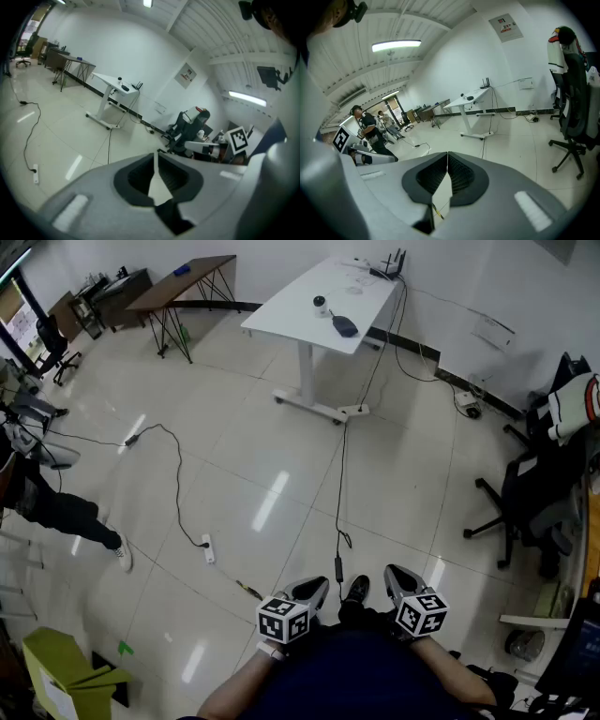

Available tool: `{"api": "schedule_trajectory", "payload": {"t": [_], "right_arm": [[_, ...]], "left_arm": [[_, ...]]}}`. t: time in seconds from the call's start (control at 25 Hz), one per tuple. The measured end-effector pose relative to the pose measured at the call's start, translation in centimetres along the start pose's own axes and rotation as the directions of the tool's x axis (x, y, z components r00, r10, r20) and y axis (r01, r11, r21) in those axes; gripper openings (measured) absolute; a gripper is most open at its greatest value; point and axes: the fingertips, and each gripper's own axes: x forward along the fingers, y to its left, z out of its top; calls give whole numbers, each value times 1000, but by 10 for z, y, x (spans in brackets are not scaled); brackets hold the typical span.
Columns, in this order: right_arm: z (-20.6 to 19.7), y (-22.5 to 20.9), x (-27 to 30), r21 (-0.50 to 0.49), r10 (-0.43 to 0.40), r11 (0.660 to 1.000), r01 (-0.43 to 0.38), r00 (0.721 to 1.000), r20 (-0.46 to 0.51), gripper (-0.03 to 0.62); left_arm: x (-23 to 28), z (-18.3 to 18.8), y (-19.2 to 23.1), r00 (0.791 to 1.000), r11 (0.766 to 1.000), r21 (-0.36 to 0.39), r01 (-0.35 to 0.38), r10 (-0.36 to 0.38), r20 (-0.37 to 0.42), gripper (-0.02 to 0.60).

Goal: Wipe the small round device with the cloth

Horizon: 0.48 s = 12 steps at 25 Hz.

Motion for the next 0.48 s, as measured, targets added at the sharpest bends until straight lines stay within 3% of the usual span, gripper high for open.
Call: {"api": "schedule_trajectory", "payload": {"t": [0.32, 0.48], "right_arm": [[53, -62, 10, 16, 52, 999, -52, 999, 4, 12], [69, -82, 17, 14, 81, 997, -81, 997, 10, 12]], "left_arm": [[61, 57, -30, 997, 998, -24, -57, 58, 50, 28], [85, 68, -37, 996, 996, -30, -80, 81, 41, 28]]}}
